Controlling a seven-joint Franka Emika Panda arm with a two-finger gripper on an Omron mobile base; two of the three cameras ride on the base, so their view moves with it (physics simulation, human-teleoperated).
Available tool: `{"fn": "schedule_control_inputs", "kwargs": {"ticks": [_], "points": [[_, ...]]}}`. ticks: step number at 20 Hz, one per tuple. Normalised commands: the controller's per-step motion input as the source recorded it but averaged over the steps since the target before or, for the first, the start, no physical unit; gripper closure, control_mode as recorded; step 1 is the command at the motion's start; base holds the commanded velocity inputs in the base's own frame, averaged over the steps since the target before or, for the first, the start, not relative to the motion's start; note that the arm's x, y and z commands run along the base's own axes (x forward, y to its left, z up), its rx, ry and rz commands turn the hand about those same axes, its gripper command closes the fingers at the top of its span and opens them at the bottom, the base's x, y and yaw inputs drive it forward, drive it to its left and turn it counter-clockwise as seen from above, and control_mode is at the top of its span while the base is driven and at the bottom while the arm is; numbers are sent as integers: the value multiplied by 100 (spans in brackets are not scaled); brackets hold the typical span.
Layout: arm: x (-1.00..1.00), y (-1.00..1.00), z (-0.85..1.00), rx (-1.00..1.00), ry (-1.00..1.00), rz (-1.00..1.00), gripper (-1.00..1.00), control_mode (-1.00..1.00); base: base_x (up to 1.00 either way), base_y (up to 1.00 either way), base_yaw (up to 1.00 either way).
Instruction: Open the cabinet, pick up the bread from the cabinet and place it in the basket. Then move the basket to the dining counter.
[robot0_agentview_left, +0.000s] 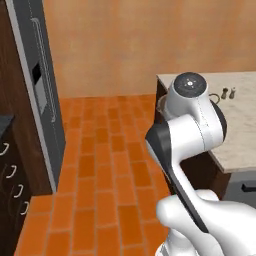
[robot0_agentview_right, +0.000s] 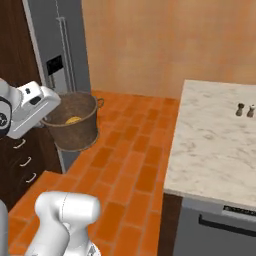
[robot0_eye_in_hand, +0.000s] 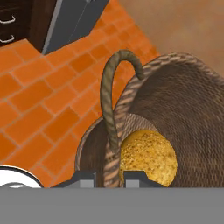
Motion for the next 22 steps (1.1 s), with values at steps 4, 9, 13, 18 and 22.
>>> {"fn": "schedule_control_inputs", "kwargs": {"ticks": [4, 9, 13, 18, 22], "points": [[0, 0, 0, 0, 0, 0, 100, 100, 87, 48, -57], [0, 0, 0, 0, 0, 0, 100, 100, 63, 65, -65], [0, 0, 0, 0, 0, 0, 100, 100, 42, 88, -67], [0, 0, 0, 0, 0, 0, 100, 100, 45, 90, -68], [0, 0, 0, 0, 0, 0, 100, 100, 66, 86, -65]]}}
